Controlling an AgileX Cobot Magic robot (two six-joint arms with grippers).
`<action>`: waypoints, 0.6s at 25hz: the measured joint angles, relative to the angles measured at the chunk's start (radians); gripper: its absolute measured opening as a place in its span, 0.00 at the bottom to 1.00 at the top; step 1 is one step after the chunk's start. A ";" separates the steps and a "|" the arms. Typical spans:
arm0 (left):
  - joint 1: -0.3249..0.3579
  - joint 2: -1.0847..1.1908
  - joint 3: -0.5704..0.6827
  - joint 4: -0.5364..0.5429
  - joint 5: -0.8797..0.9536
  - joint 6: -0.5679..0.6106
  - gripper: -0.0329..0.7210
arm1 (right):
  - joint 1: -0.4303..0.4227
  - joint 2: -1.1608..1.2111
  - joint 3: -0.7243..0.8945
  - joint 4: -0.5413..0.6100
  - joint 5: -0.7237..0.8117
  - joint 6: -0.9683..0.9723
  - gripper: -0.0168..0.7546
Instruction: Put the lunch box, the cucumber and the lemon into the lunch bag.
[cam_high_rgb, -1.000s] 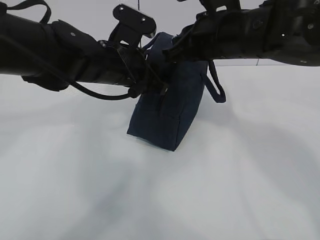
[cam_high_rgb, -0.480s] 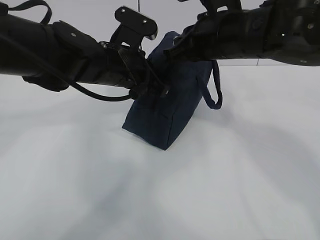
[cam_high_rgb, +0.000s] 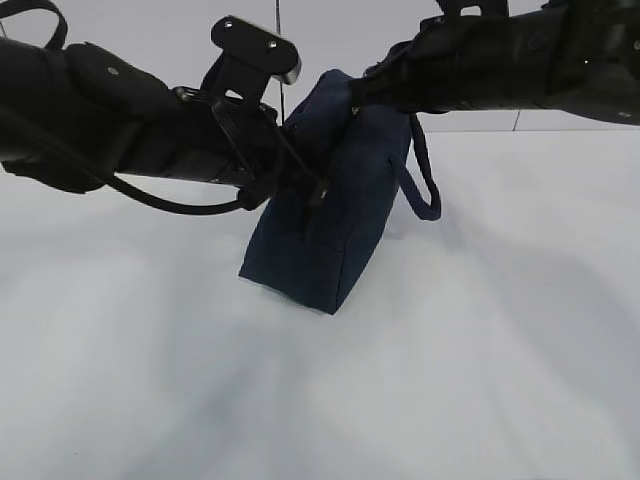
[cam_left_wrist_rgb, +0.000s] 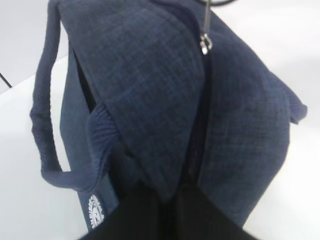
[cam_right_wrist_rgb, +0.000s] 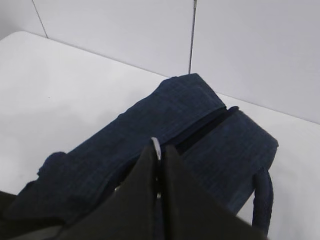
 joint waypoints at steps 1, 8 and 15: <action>0.000 -0.010 0.010 -0.007 0.007 0.000 0.03 | -0.004 0.000 -0.003 0.000 -0.007 0.015 0.02; 0.000 -0.056 0.061 -0.033 0.037 0.000 0.03 | -0.008 0.022 -0.044 0.000 -0.016 0.105 0.02; 0.000 -0.112 0.123 -0.029 0.085 0.000 0.03 | -0.019 0.088 -0.101 0.000 0.002 0.140 0.02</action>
